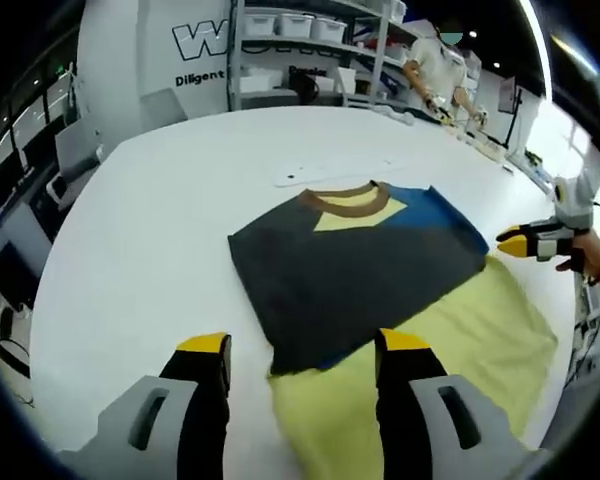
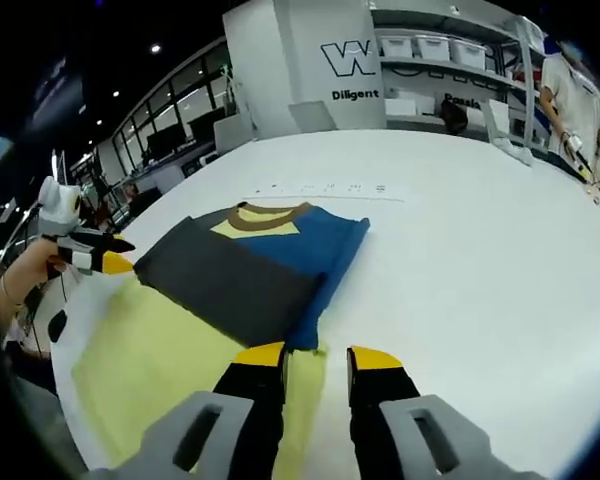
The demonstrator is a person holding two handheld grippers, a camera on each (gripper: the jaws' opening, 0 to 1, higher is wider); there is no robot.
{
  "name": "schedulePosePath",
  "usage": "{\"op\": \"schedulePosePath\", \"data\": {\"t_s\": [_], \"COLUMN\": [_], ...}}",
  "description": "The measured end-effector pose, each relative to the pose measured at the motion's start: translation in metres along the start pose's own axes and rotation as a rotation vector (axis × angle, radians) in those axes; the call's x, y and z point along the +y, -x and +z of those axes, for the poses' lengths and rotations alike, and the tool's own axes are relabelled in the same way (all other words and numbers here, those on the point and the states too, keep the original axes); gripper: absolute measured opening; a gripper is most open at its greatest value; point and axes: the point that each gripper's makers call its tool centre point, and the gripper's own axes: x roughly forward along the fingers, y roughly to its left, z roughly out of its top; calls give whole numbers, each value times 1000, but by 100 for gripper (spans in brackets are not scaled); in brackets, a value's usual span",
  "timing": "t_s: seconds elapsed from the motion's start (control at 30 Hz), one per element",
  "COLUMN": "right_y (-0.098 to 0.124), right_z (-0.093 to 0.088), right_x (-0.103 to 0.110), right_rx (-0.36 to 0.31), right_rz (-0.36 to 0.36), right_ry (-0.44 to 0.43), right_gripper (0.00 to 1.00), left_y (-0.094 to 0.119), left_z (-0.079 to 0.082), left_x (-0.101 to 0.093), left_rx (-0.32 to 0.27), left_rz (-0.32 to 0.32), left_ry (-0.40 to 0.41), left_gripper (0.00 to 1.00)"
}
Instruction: Fold the garment on the visible template until the final outline fits inside the template.
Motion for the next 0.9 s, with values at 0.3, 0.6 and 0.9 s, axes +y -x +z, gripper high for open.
{"op": "schedulePosePath", "data": {"t_s": [0.3,0.6,0.9], "right_y": [7,0,-8], "right_z": [-15,-26,-30], "right_x": [-1,-3,0], "right_rx": [25,48,75], "right_rz": [3,2,-4], "right_ry": [4,4,64], "right_gripper": [15,9,6], "left_y": [10,16,26], "left_z": [-12,-24,-26], "left_x": [-7,-12,-15], "left_rx": [3,13,-1], "left_rz": [-15,-24,-26], "left_ry": [-2,1,-5], "left_gripper": [61,59,58]}}
